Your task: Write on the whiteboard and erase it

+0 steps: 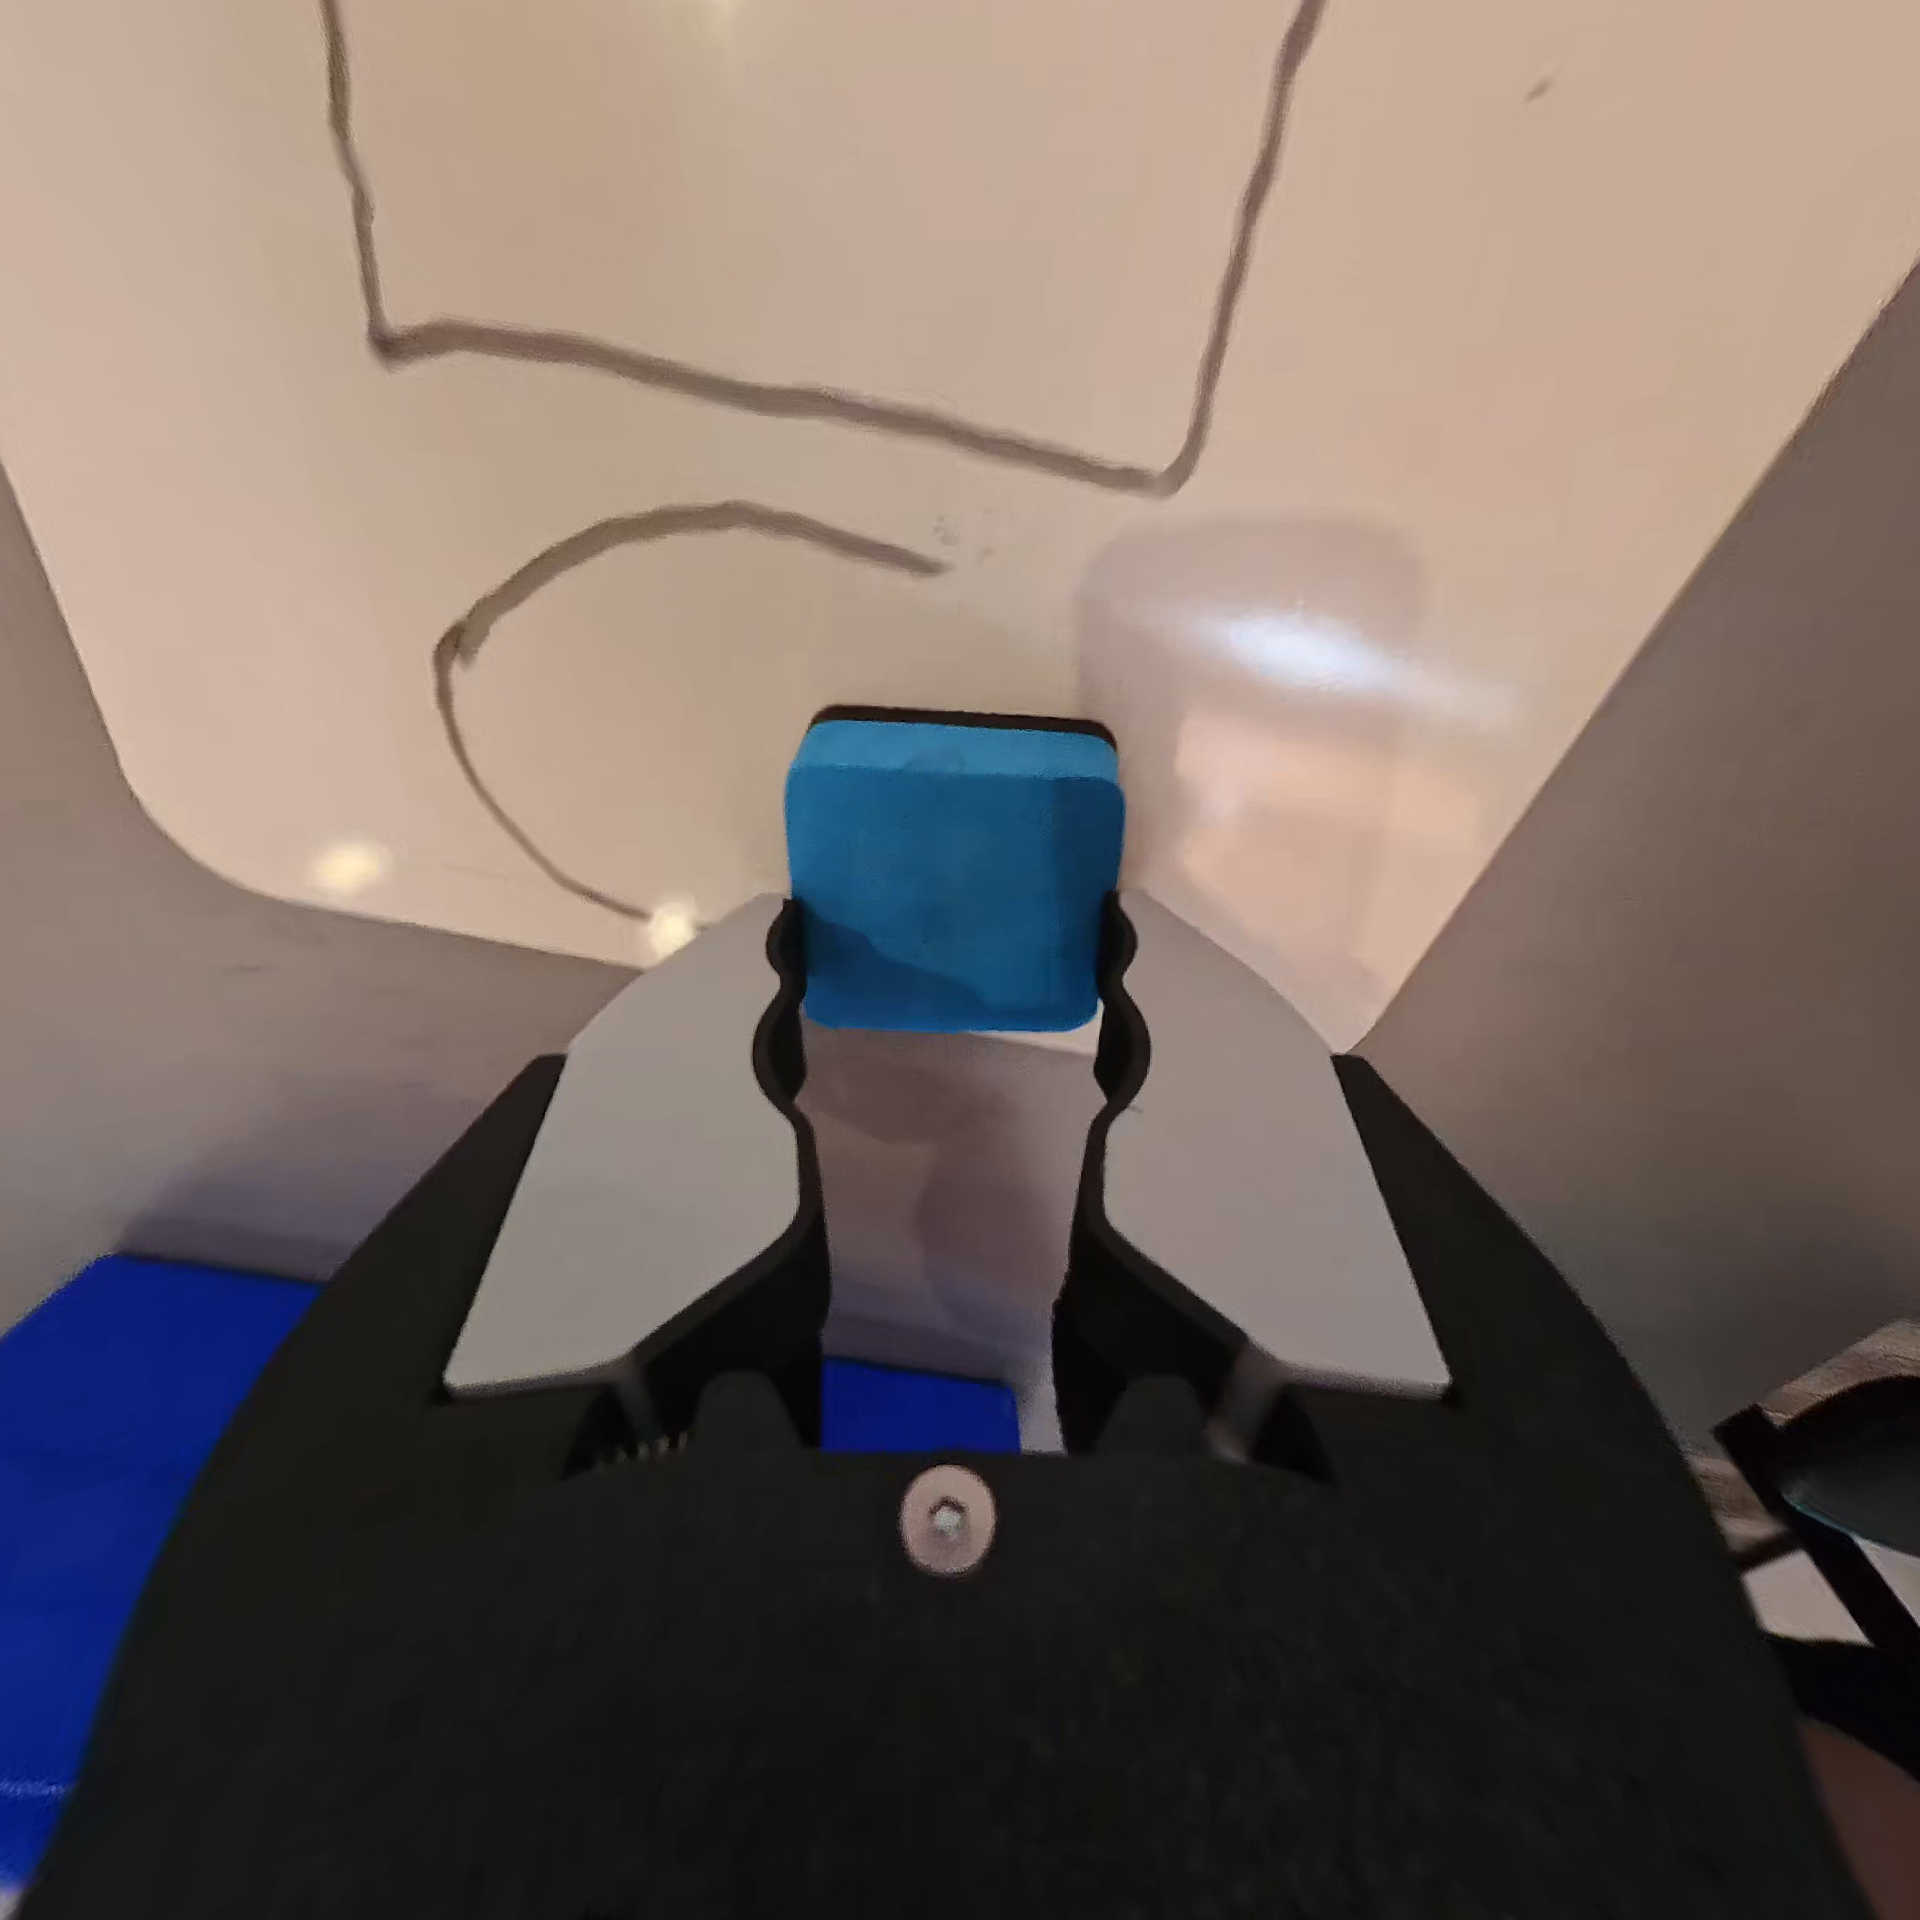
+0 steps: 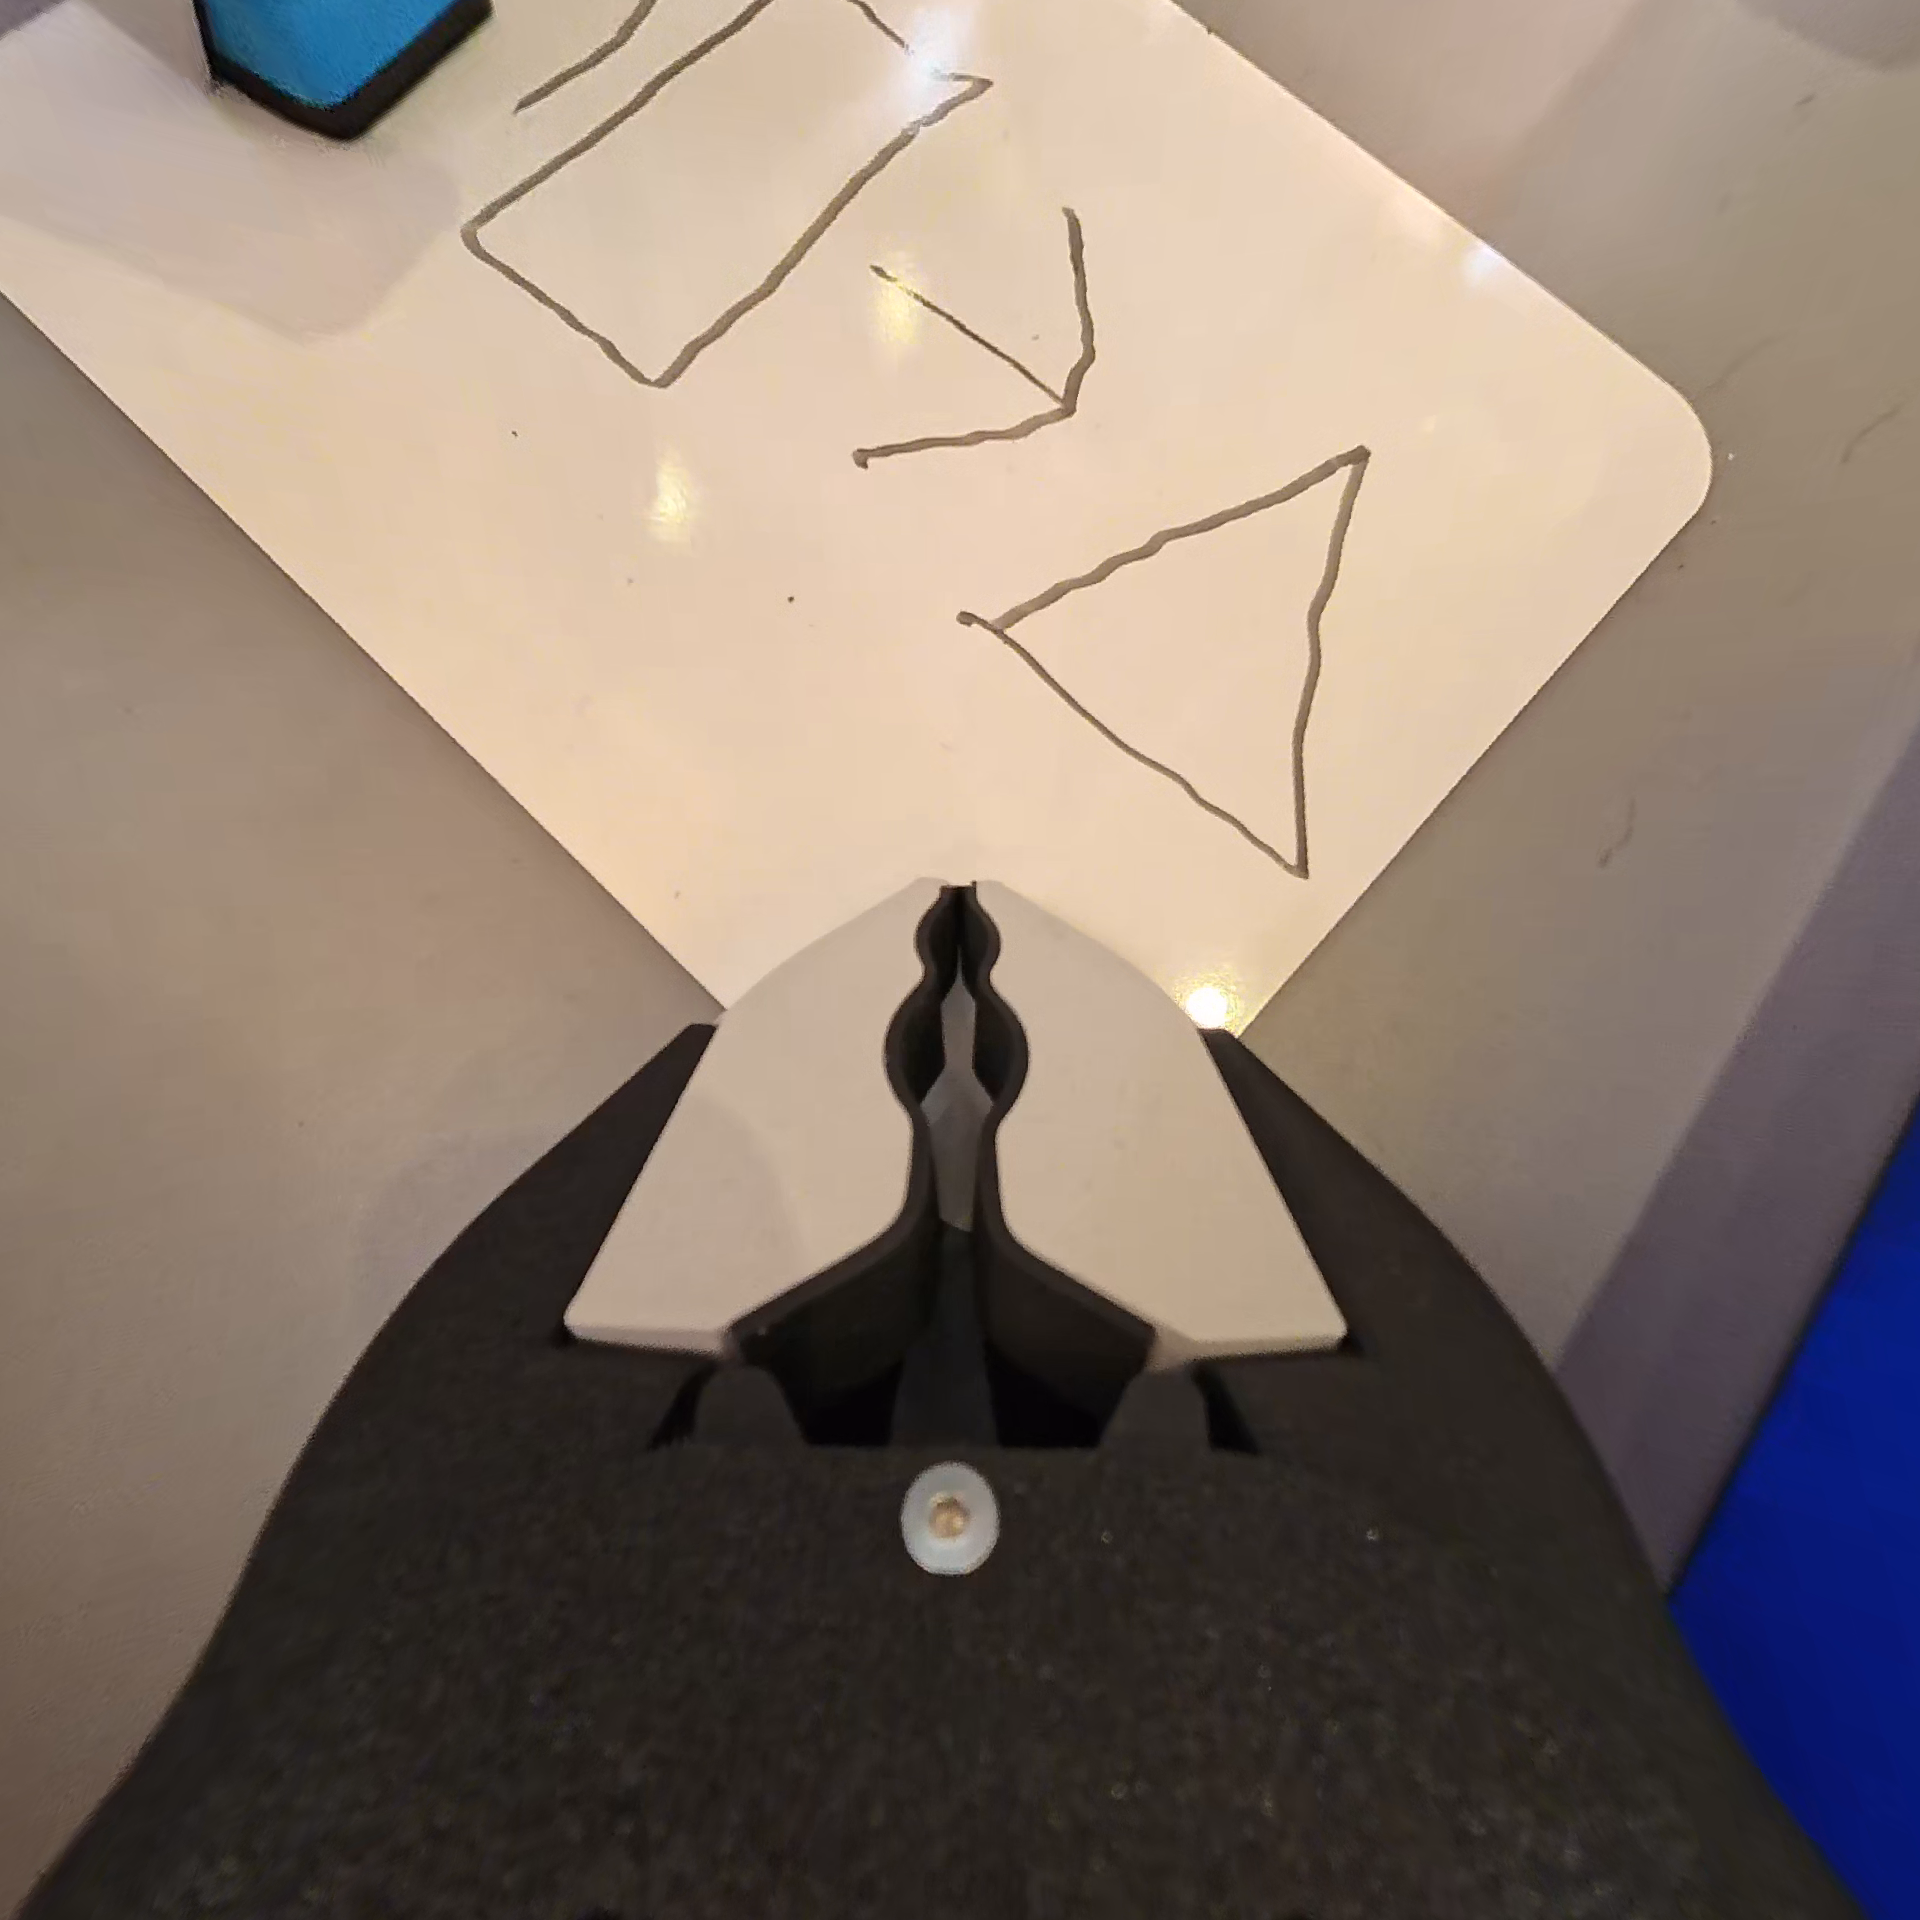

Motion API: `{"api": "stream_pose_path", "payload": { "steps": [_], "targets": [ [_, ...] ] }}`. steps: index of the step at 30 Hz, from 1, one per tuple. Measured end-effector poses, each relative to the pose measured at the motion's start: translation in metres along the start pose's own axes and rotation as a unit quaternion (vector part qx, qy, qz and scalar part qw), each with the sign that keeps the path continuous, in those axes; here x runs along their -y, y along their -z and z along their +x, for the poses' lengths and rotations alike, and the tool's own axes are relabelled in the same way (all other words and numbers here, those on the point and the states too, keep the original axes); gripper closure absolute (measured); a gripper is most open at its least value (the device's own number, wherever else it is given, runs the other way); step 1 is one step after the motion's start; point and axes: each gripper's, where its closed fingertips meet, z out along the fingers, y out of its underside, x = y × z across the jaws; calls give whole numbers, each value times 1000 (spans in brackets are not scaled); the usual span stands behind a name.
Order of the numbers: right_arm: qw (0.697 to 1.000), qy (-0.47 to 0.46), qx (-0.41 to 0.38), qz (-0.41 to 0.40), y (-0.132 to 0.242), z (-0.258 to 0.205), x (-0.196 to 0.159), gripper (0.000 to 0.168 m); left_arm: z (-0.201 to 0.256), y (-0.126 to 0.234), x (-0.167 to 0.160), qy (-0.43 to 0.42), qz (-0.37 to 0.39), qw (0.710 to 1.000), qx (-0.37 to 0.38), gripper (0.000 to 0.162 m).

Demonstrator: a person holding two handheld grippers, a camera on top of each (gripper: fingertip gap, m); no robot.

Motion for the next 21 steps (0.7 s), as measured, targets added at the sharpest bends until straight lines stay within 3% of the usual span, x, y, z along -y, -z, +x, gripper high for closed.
{"api": "stream_pose_path", "payload": {
  "steps": [4,6,10,15,21],
  "targets": [
    [1000,0,-1,1,0,0,0,168,13,4,14,3,41,999,-15,106],
    [1000,-1,-2,1,0,0,0,168,13,14,13,19,70,997,-18,85],
    [1000,0,-1,2,0,0,0,168,10,31,18,14,132,991,3,97],
    [1000,1,-2,3,0,0,0,168,12,13,18,-15,127,992,4,110],
    [1000,-2,0,3,0,0,0,168,7,8,18,-6,143,990,5,111]
  ]
}}
